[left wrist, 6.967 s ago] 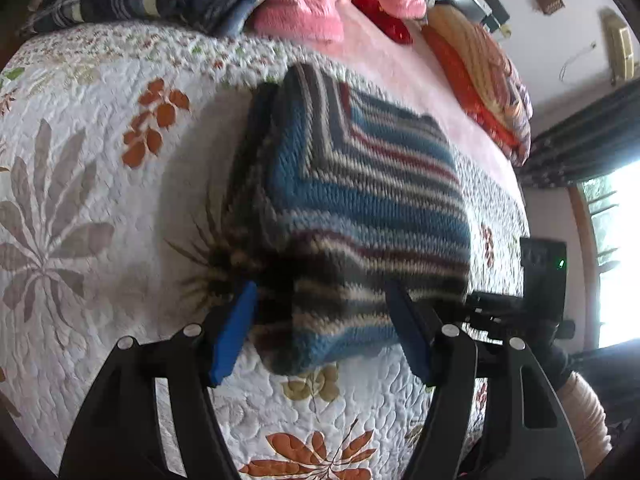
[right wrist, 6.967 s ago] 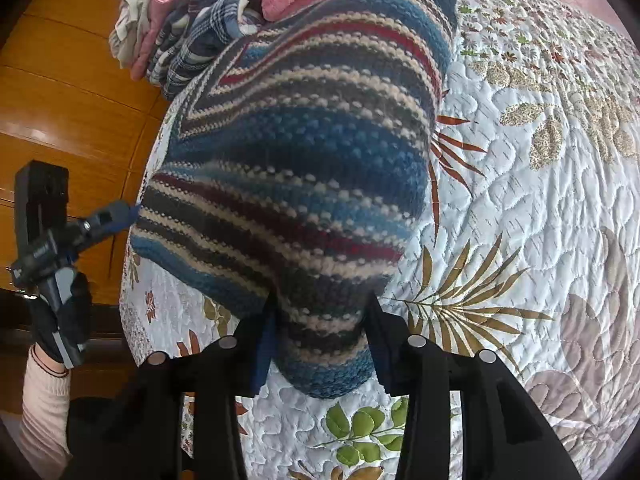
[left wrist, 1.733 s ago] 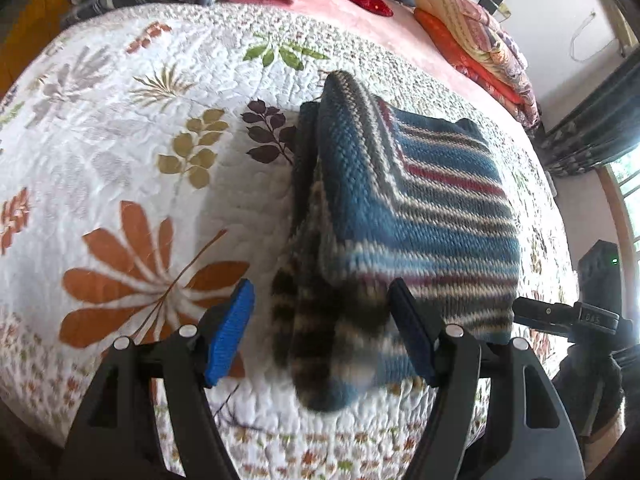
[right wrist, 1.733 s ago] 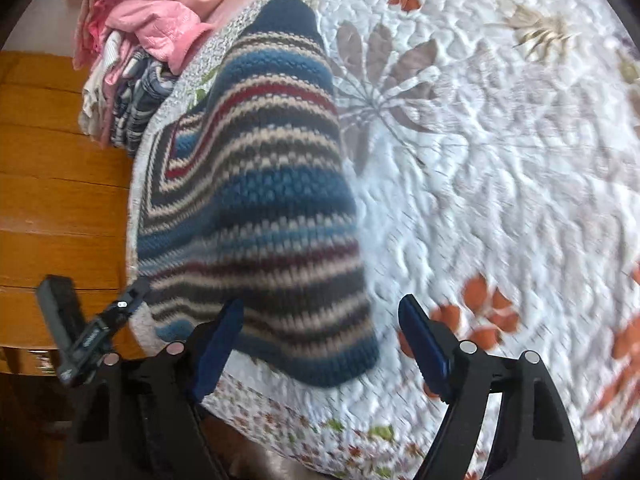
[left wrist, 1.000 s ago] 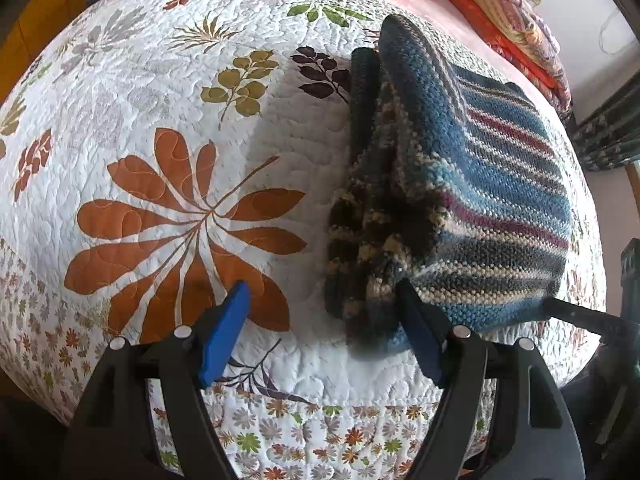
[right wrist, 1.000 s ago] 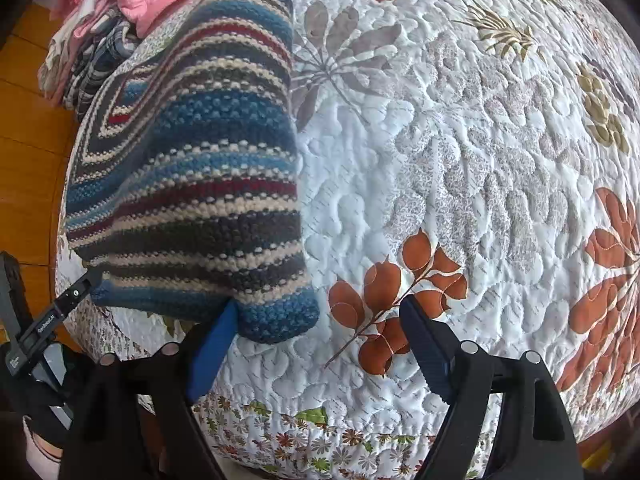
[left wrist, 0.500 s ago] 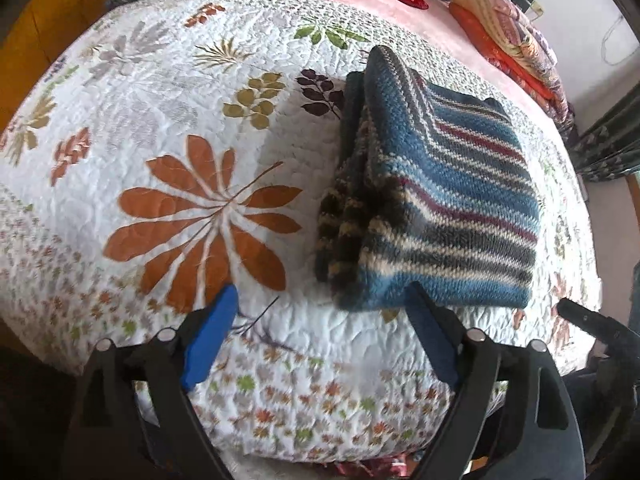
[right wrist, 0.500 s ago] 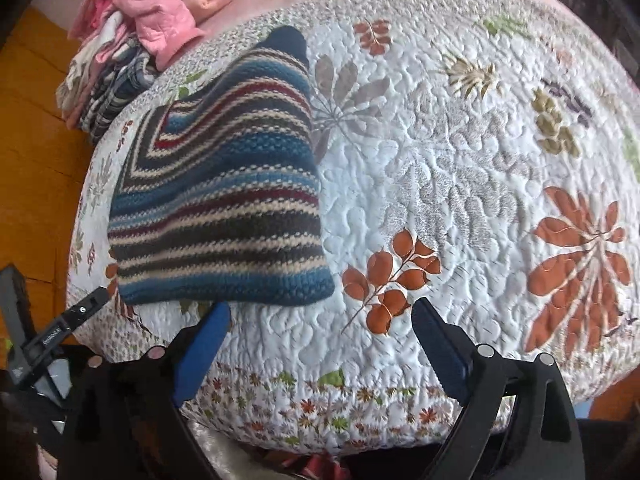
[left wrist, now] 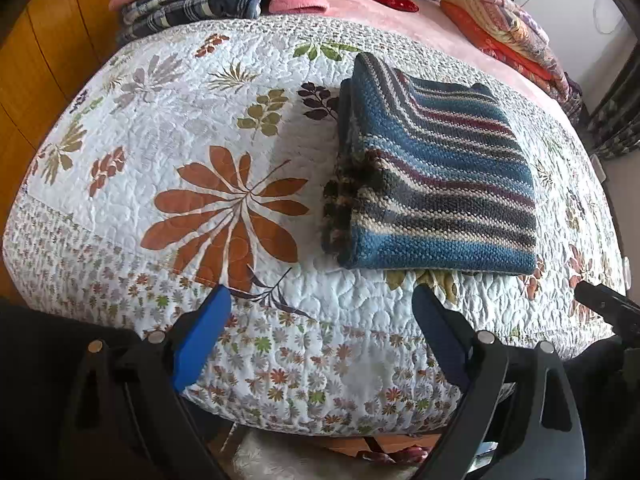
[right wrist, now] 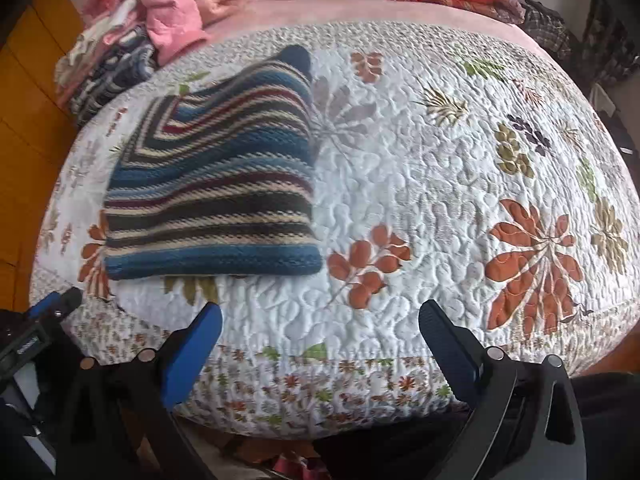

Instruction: Fold small clothes

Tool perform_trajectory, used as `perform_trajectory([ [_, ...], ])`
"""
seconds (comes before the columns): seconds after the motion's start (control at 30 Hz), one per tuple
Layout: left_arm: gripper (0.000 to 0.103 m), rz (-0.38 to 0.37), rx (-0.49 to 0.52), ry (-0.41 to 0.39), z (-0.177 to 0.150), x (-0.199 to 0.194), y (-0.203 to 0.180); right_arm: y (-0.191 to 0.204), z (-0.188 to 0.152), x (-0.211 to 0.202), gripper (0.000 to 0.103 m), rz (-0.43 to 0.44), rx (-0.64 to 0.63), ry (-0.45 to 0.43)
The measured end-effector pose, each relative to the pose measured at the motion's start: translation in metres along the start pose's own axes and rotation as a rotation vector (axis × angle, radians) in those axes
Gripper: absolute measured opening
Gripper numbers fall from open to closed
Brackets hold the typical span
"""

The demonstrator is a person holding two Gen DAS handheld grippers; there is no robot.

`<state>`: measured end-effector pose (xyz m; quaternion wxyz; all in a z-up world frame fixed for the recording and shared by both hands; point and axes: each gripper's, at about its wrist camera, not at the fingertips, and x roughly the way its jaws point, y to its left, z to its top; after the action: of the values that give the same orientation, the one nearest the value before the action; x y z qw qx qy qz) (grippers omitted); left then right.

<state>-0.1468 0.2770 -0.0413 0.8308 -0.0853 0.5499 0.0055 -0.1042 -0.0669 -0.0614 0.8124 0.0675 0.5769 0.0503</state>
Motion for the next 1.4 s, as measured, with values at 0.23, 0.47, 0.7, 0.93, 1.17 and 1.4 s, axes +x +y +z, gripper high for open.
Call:
perform_trajectory([
  [0.23, 0.092, 0.036, 0.027, -0.048, -0.001, -0.018, -0.008, 0.019, -0.014, -0.01, 0.099, -0.006, -0.038, -0.006],
  [0.47, 0.092, 0.059, 0.072, -0.05, -0.011, -0.028, -0.017, 0.029, -0.027, -0.018, 0.099, 0.008, -0.019, -0.015],
  [0.7, 0.092, 0.046, 0.097, -0.062, -0.017, -0.039, -0.025, 0.039, -0.033, -0.029, 0.099, 0.001, -0.027, -0.026],
  [0.93, 0.092, 0.035, 0.105, -0.081, -0.017, -0.05, -0.028, 0.05, -0.032, -0.046, 0.099, -0.03, -0.055, -0.047],
  [1.17, 0.092, 0.037, 0.119, -0.084, -0.016, -0.056, -0.031, 0.056, -0.029, -0.053, 0.099, -0.105, -0.083, -0.051],
  [1.4, 0.092, 0.043, 0.135, -0.088, -0.017, -0.06, -0.034, 0.056, -0.027, -0.058, 0.099, -0.096, -0.083, -0.064],
])
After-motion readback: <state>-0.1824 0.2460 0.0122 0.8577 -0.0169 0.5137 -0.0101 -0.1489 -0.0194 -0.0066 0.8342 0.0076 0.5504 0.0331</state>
